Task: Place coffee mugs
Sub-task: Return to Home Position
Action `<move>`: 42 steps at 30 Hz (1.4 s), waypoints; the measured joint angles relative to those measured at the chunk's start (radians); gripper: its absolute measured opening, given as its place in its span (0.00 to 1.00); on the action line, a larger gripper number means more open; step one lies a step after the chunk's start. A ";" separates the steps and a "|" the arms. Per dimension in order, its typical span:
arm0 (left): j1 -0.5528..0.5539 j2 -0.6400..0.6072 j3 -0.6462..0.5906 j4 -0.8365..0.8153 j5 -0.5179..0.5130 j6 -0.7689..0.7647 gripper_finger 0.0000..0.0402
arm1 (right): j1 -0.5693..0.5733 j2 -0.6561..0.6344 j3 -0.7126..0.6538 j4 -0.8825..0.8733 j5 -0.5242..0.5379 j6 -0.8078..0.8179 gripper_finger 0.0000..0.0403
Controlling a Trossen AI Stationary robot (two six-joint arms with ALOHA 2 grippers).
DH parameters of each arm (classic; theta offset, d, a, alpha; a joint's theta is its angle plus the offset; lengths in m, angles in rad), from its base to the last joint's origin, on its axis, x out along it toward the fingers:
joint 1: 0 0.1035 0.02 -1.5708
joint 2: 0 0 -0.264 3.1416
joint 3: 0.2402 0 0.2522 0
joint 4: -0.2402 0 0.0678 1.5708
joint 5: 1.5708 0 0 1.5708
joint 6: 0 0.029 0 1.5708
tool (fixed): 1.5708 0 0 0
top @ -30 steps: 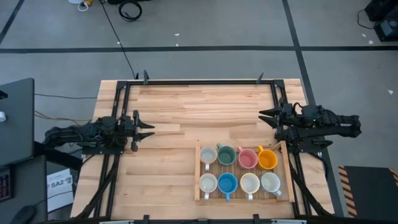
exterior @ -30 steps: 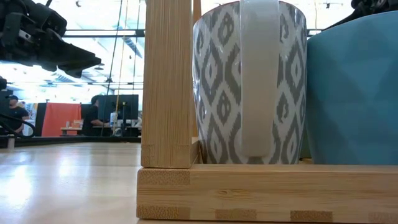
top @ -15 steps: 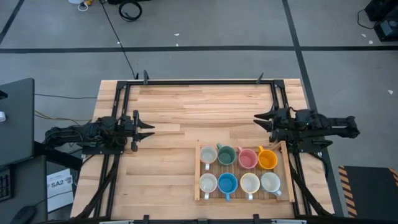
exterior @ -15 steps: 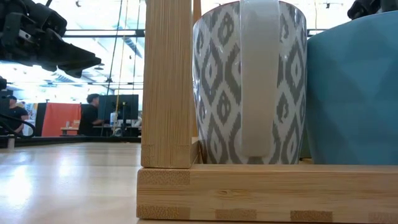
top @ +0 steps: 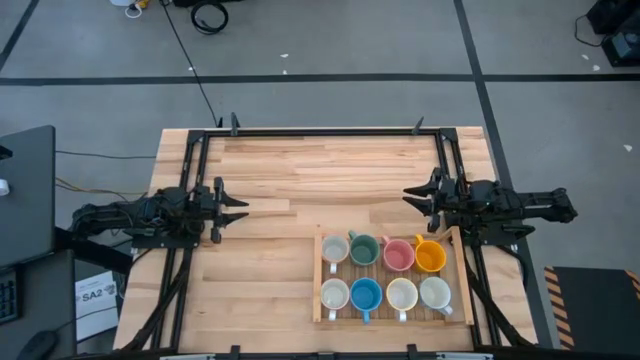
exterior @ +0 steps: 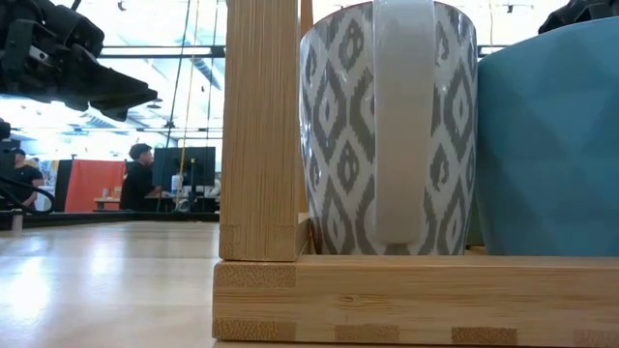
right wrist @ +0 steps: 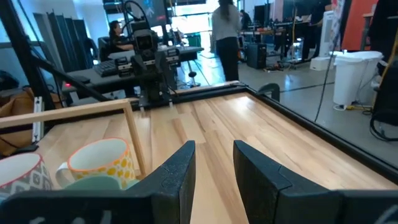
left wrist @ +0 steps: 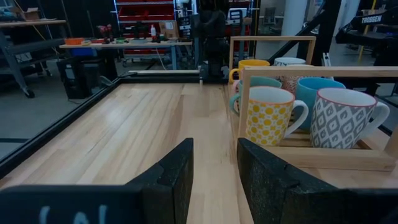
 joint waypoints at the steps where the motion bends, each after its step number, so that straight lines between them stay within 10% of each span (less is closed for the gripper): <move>1: 0.000 0.000 0.000 0.000 0.000 0.000 0.32 | 0.000 0.000 -0.004 0.005 -0.006 0.000 0.28; 42: 0.000 0.000 -0.003 0.022 0.000 0.000 0.32 | 0.000 0.000 -0.126 0.218 -0.017 -0.078 0.28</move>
